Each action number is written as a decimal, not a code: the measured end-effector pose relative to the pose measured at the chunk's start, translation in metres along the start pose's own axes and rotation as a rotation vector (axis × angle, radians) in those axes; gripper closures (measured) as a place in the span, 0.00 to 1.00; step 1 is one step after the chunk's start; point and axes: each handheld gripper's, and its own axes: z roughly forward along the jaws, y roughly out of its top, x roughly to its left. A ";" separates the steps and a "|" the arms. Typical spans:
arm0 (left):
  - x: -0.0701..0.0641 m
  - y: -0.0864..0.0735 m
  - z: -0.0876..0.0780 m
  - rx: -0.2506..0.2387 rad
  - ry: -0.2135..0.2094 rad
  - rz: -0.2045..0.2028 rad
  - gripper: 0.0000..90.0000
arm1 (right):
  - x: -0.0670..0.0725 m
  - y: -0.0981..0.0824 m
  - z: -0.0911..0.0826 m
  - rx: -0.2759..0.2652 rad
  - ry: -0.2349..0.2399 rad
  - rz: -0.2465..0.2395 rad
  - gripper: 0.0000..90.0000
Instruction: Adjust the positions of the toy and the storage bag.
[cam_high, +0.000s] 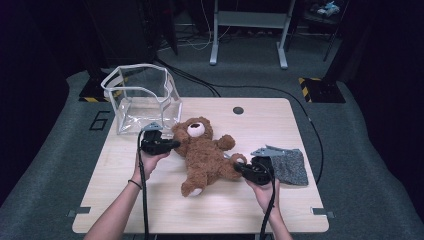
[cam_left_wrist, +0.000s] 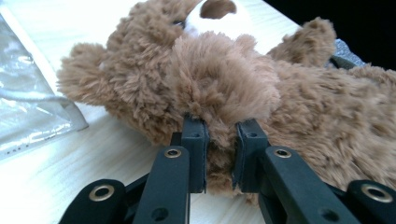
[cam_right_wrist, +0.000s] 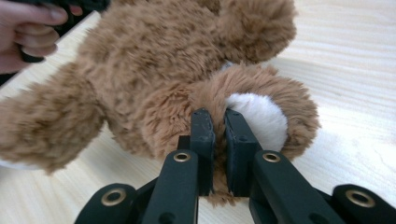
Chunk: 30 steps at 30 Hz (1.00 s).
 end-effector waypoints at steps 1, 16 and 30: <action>0.001 0.000 0.000 0.007 -0.002 -0.002 0.86 | -0.001 -0.001 0.002 0.002 -0.003 0.005 0.93; -0.005 0.008 -0.015 0.016 0.092 -0.067 0.33 | 0.007 -0.001 0.001 0.006 -0.022 -0.010 0.92; -0.042 0.045 0.005 0.122 0.119 -0.153 0.10 | 0.016 0.001 0.002 -0.004 -0.022 -0.037 0.92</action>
